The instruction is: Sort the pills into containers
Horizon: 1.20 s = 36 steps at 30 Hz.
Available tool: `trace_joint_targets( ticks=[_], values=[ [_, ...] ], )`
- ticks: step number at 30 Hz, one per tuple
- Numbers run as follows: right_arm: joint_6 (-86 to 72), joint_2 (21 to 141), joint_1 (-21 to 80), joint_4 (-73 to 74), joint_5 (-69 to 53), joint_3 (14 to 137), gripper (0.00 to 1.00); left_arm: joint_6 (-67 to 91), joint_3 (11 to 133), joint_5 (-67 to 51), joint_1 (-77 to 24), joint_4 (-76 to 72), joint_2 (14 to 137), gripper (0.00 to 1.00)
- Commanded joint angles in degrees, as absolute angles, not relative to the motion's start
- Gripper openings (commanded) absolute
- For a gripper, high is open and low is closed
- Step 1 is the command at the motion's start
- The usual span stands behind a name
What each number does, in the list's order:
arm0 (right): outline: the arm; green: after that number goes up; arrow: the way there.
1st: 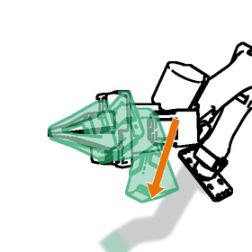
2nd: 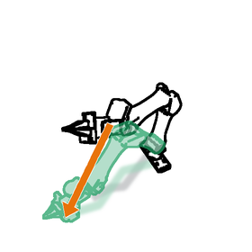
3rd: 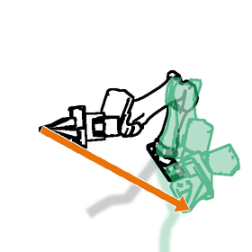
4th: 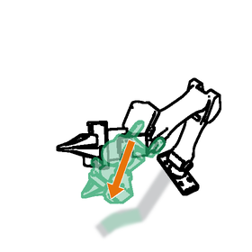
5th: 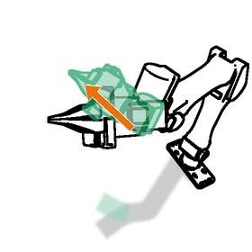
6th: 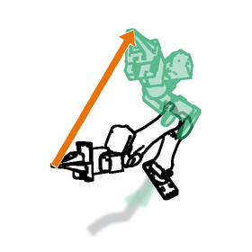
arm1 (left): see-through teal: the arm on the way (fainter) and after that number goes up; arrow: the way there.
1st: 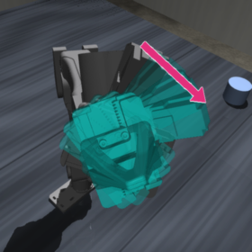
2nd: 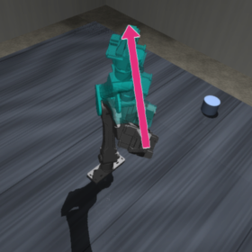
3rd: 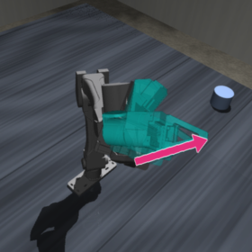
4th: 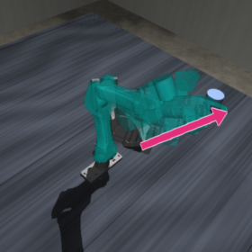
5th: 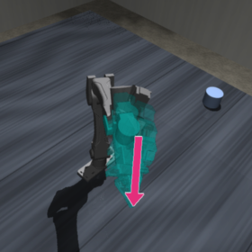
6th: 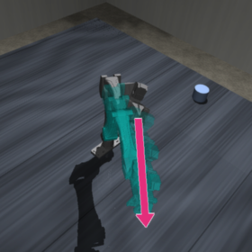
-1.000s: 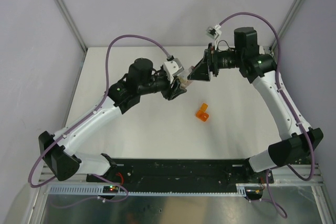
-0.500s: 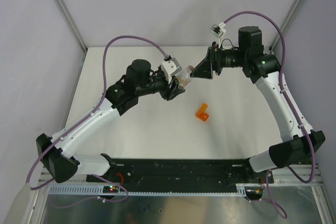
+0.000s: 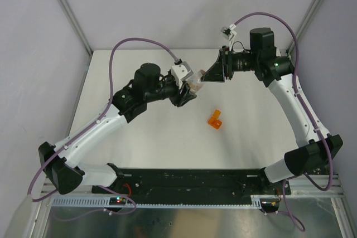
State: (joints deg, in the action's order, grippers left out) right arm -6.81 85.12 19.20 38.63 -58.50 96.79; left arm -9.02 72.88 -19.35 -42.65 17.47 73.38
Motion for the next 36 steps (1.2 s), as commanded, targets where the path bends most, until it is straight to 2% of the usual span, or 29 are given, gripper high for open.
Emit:
trace_joint_targets(
  ticks=[1,4,7,14,17,22,24,29,33,36],
  values=[
    [-5.4,85.4,19.8,37.8,-59.6,99.6,0.29,-9.0,73.7,-20.5,-43.2,15.6,72.3,0.00],
    [-1.7,84.9,20.3,39.4,-59.2,99.8,0.12,-8.6,73.1,-22.8,-43.2,15.9,71.8,0.00],
    [2.5,83.5,20.6,40.6,-59.6,99.7,0.02,-6.7,73.0,-27.5,-42.5,16.0,71.2,0.00],
    [14.2,78.9,21.1,43.5,-64.3,100.1,0.00,2.0,75.8,-50.3,-39.2,18.1,71.1,0.00],
    [20.5,78.3,22.1,49.0,-66.9,102.5,0.00,6.3,77.1,-59.6,-38.7,18.9,71.8,0.00],
    [31.8,78.7,26.6,59.8,-62.9,107.5,0.01,8.0,76.9,-64.2,-38.7,18.9,71.6,0.00],
    [33.4,78.8,28.2,61.5,-59.9,108.0,0.13,7.5,76.7,-63.2,-38.7,18.9,71.2,0.00],
    [29.9,78.4,28.9,60.7,-55.8,108.0,0.58,4.7,76.5,-57.0,-38.7,19.8,70.6,0.00],
    [26.8,77.9,28.4,59.9,-54.7,108.9,0.81,1.1,76.9,-50.8,-38.8,22.2,70.4,0.00],
    [24.4,77.9,28.2,59.4,-53.8,110.3,0.89,-1.5,76.8,-45.3,-38.8,23.2,69.8,0.00]
  ],
)
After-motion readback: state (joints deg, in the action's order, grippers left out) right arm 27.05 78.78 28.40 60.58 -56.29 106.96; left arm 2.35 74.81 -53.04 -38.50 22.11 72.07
